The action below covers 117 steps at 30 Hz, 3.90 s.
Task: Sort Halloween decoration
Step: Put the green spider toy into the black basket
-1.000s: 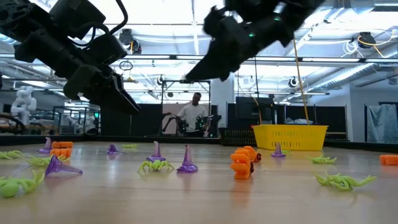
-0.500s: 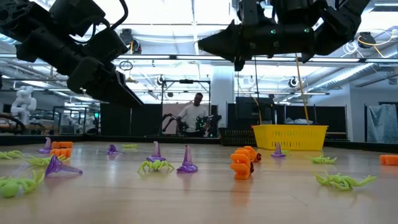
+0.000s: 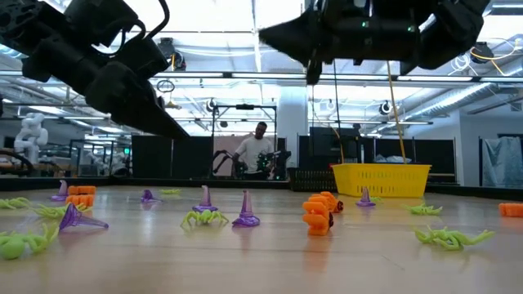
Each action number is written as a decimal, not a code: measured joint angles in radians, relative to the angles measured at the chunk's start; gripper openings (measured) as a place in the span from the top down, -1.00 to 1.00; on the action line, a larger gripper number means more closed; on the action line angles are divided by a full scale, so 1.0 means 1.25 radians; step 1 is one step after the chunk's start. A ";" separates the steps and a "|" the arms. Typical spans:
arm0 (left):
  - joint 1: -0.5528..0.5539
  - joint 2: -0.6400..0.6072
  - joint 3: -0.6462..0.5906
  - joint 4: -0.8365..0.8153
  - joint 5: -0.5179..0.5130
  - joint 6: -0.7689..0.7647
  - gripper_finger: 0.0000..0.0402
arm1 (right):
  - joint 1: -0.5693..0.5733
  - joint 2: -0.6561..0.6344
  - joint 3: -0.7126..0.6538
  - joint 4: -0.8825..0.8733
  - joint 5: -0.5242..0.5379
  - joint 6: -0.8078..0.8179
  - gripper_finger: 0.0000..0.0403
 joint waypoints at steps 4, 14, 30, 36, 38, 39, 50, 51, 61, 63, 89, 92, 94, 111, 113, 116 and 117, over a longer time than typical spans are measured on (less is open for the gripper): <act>-0.004 0.000 0.000 0.000 0.016 -0.045 0.36 | 0.030 0.003 0.000 0.020 0.012 -0.009 0.99; -0.032 0.000 0.000 0.017 0.011 -0.041 0.36 | 0.061 0.004 0.000 0.020 0.110 -0.030 0.98; -0.032 0.000 0.000 0.041 0.009 -0.040 0.36 | 0.064 0.004 0.000 0.021 0.105 -0.084 0.98; -0.032 0.000 0.000 0.041 0.009 -0.040 0.36 | 0.064 0.004 0.000 0.013 0.101 -0.153 0.98; -0.032 0.000 0.000 0.041 0.009 -0.040 0.36 | 0.064 0.004 0.000 0.004 0.094 -0.186 0.98; -0.032 0.000 0.000 0.041 0.009 -0.040 0.36 | 0.064 0.004 0.000 0.000 0.082 -0.202 0.98; -0.032 0.000 0.000 0.041 0.009 -0.040 0.36 | 0.132 0.004 0.000 -0.014 0.059 -0.480 0.98; -0.032 0.000 0.000 0.041 0.009 -0.040 0.36 | 0.140 0.004 0.000 -0.015 0.059 -0.506 0.98; -0.032 0.000 0.000 0.041 0.008 -0.041 0.36 | 0.180 0.004 0.001 -0.052 0.064 -0.699 0.98; -0.032 0.000 0.000 0.041 0.008 -0.041 0.36 | 0.180 0.004 0.001 -0.055 0.066 -0.705 0.98; -0.032 0.000 0.000 0.041 0.008 -0.041 0.36 | 0.179 0.004 0.001 -0.044 0.106 -0.609 0.98; -0.032 0.000 0.000 0.041 0.008 -0.041 0.36 | 0.179 0.004 0.001 -0.042 0.106 -0.593 0.98; -0.032 0.000 0.000 0.041 0.008 -0.041 0.36 | 0.179 0.004 0.001 -0.042 0.107 -0.591 0.98; -0.032 0.000 0.000 0.042 0.008 -0.042 0.36 | 0.155 0.004 0.001 -0.001 0.108 -0.384 0.98; -0.032 0.000 0.000 0.042 0.008 -0.042 0.36 | 0.144 0.004 0.001 0.000 0.108 -0.330 0.98; -0.032 0.000 0.000 0.042 0.008 -0.043 0.36 | 0.130 0.004 0.001 -0.003 0.108 -0.255 0.98; -0.032 0.000 0.000 0.042 0.008 -0.042 0.36 | 0.126 0.004 0.001 -0.006 0.108 -0.234 0.98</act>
